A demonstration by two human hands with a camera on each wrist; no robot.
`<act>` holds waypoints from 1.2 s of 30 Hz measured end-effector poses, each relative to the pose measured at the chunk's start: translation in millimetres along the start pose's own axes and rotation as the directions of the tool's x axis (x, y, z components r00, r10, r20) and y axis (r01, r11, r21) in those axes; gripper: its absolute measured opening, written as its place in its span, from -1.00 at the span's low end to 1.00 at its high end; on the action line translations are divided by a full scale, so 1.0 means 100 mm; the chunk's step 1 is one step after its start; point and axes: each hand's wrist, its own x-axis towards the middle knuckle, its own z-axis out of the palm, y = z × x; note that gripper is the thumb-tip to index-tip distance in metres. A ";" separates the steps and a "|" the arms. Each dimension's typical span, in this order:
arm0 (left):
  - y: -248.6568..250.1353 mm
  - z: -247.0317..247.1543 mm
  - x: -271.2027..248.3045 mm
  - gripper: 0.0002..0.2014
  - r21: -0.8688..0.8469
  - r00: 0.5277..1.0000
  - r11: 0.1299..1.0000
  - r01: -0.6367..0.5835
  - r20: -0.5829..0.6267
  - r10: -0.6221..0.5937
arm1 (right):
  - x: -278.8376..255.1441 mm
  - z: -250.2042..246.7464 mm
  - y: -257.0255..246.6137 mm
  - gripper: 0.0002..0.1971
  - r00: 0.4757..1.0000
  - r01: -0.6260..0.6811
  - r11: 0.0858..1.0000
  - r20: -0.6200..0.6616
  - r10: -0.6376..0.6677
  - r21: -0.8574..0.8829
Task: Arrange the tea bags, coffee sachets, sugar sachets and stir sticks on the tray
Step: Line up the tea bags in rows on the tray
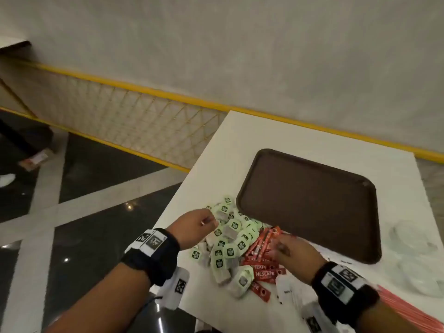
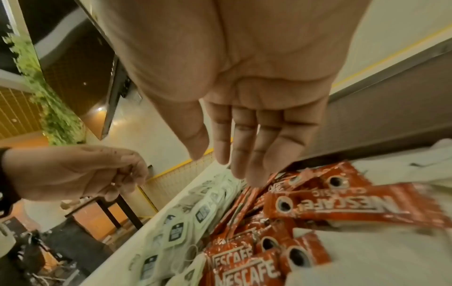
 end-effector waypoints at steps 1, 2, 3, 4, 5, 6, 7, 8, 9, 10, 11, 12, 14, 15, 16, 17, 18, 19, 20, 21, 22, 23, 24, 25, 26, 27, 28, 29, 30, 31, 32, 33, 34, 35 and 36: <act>-0.04 0.02 0.13 -0.76 0.033 1.000 0.999 -0.009 -0.012 0.009 | 0.17 0.05 -0.01 -0.94 0.999 -0.003 1.000 -0.032 0.003 -0.016; -0.06 0.03 0.23 -0.78 0.077 0.999 0.997 -0.018 -0.030 0.020 | 0.30 0.08 -0.04 -0.87 0.998 -0.032 0.999 -0.061 0.029 -0.041; -0.08 0.06 0.34 -0.79 0.115 0.999 0.993 -0.027 -0.027 0.030 | 0.42 0.13 -0.08 -0.78 0.996 -0.052 0.996 -0.071 0.047 -0.070; -0.09 0.09 0.41 -0.76 0.143 0.999 0.989 -0.030 -0.016 0.032 | 0.50 0.16 -0.14 -0.70 0.993 -0.086 0.992 -0.084 0.078 -0.092; -0.12 0.13 0.50 -0.72 0.157 0.999 0.987 -0.037 -0.001 0.038 | 0.59 0.22 -0.16 -0.64 0.990 -0.112 0.988 -0.096 0.103 -0.101; -0.13 0.17 0.57 -0.70 0.166 0.999 0.985 -0.048 0.013 0.047 | 0.65 0.26 -0.19 -0.59 0.986 -0.138 0.985 -0.107 0.127 -0.108; -0.15 0.19 0.63 -0.69 0.172 0.998 0.983 -0.062 0.030 0.057 | 0.71 0.30 -0.19 -0.55 0.983 -0.158 0.980 -0.117 0.144 -0.124; -0.15 0.19 0.68 -0.70 0.180 0.996 0.980 -0.081 0.045 0.074 | 0.75 0.33 -0.20 -0.49 0.979 -0.178 0.975 -0.125 0.161 -0.137; -0.15 0.20 0.73 -0.70 0.174 0.994 0.980 -0.100 0.064 0.091 | 0.78 0.36 -0.22 -0.43 0.974 -0.200 0.970 -0.138 0.182 -0.136; -0.15 0.20 0.78 -0.71 0.168 0.991 0.979 -0.116 0.082 0.103 | 0.81 0.38 -0.23 -0.38 0.966 -0.226 0.966 -0.154 0.205 -0.128; -0.14 0.20 0.81 -0.71 0.148 0.989 0.981 -0.121 0.100 0.107 | 0.83 0.40 -0.23 -0.35 0.960 -0.247 0.961 -0.168 0.225 -0.121; -0.13 0.19 0.83 -0.72 0.124 0.987 0.984 -0.126 0.116 0.112 | 0.84 0.42 -0.24 -0.35 0.957 -0.259 0.958 -0.171 0.236 -0.126; -0.13 0.18 0.89 -0.74 0.087 0.982 0.988 -0.131 0.151 0.116 | 0.86 0.43 -0.27 -0.43 0.955 -0.268 0.951 -0.172 0.240 -0.157; -0.13 0.17 0.91 -0.75 0.081 0.978 0.987 -0.137 0.168 0.122 | 0.86 0.43 -0.30 -0.49 0.957 -0.264 0.948 -0.171 0.235 -0.178; -0.14 0.16 0.94 -0.77 0.076 0.975 0.986 -0.145 0.181 0.130 | 0.85 0.43 -0.31 -0.56 0.959 -0.257 0.948 -0.172 0.226 -0.189; -0.14 0.16 0.96 -0.78 0.067 0.972 0.986 -0.155 0.187 0.140 | 0.84 0.43 -0.35 -0.64 0.960 -0.251 0.951 -0.174 0.221 -0.179; -0.14 0.15 0.98 -0.80 0.063 0.970 0.983 -0.171 0.188 0.156 | 0.83 0.44 -0.37 -0.72 0.959 -0.246 0.957 -0.179 0.218 -0.152; -0.15 0.15 0.99 -0.81 0.057 0.967 0.981 -0.186 0.189 0.172 | 0.82 0.46 -0.40 -0.77 0.959 -0.242 0.963 -0.182 0.219 -0.121; -0.15 0.14 1.00 -0.81 0.049 0.964 0.979 -0.200 0.189 0.187 | 0.81 0.47 -0.42 -0.80 0.958 -0.241 0.966 -0.185 0.220 -0.098; -0.14 0.13 1.01 -0.82 0.041 0.961 0.977 -0.211 0.193 0.199 | 0.80 0.47 -0.44 -0.81 0.958 -0.242 0.966 -0.180 0.224 -0.086; -0.14 0.11 1.01 -0.83 0.033 0.957 0.974 -0.223 0.197 0.212 | 0.79 0.47 -0.44 -0.82 0.958 -0.243 0.967 -0.176 0.227 -0.072; -0.13 0.09 1.01 -0.83 0.024 0.953 0.972 -0.236 0.201 0.226 | 0.77 0.45 -0.46 -0.82 0.957 -0.244 0.968 -0.173 0.232 -0.052; -0.13 0.06 1.01 -0.82 0.016 0.949 0.969 -0.248 0.204 0.239 | 0.76 0.43 -0.46 -0.81 0.955 -0.247 0.969 -0.178 0.238 -0.029; -0.13 0.04 1.01 -0.82 0.009 0.945 0.966 -0.260 0.209 0.252 | 0.74 0.39 -0.47 -0.80 0.952 -0.249 0.968 -0.185 0.244 -0.006; -0.13 0.01 1.02 -0.81 0.001 0.940 0.962 -0.273 0.213 0.267 | 0.72 0.35 -0.45 -0.80 0.950 -0.246 0.969 -0.195 0.244 0.014; -0.14 -0.01 1.02 -0.80 -0.009 0.936 0.959 -0.284 0.214 0.279 | 0.70 0.31 -0.44 -0.80 0.950 -0.236 0.971 -0.200 0.238 0.033; -0.13 -0.03 1.04 -0.79 -0.025 0.929 0.952 -0.304 0.213 0.302 | 0.67 0.24 -0.43 -0.80 0.951 -0.224 0.973 -0.209 0.230 0.050; -0.12 -0.06 1.05 -0.76 -0.040 0.923 0.946 -0.322 0.211 0.323 | 0.65 0.18 -0.42 -0.79 0.955 -0.206 0.976 -0.204 0.215 0.062; -0.08 -0.08 1.06 -0.74 -0.062 0.913 0.937 -0.344 0.212 0.349 | 0.62 0.09 -0.42 -0.78 0.961 -0.187 0.980 -0.195 0.195 0.062; -0.02 -0.09 1.07 -0.71 -0.088 0.903 0.929 -0.361 0.216 0.371 | 0.60 -0.01 -0.43 -0.78 0.970 -0.160 0.986 -0.177 0.167 0.055; 0.06 -0.10 1.08 -0.68 -0.121 0.893 0.920 -0.373 0.223 0.391 | 0.59 -0.12 -0.45 -0.79 0.979 -0.128 0.991 -0.156 0.134 0.048; 0.14 -0.10 1.09 -0.66 -0.164 0.885 0.912 -0.376 0.229 0.406 | 0.57 -0.23 -0.48 -0.80 0.986 -0.093 0.995 -0.138 0.099 0.045; 0.23 -0.10 1.10 -0.63 -0.229 0.879 0.904 -0.361 0.240 0.412 | 0.58 -0.34 -0.51 -0.80 0.990 -0.062 0.997 -0.123 0.067 0.043; 0.31 -0.08 1.13 -0.61 -0.308 0.876 0.895 -0.323 0.261 0.406 | 0.59 -0.44 -0.55 -0.80 0.993 -0.032 0.999 -0.113 0.037 0.043; 0.38 -0.05 1.17 -0.57 -0.390 0.871 0.882 -0.266 0.294 0.393 | 0.62 -0.54 -0.57 -0.81 0.994 -0.003 0.999 -0.111 0.008 0.049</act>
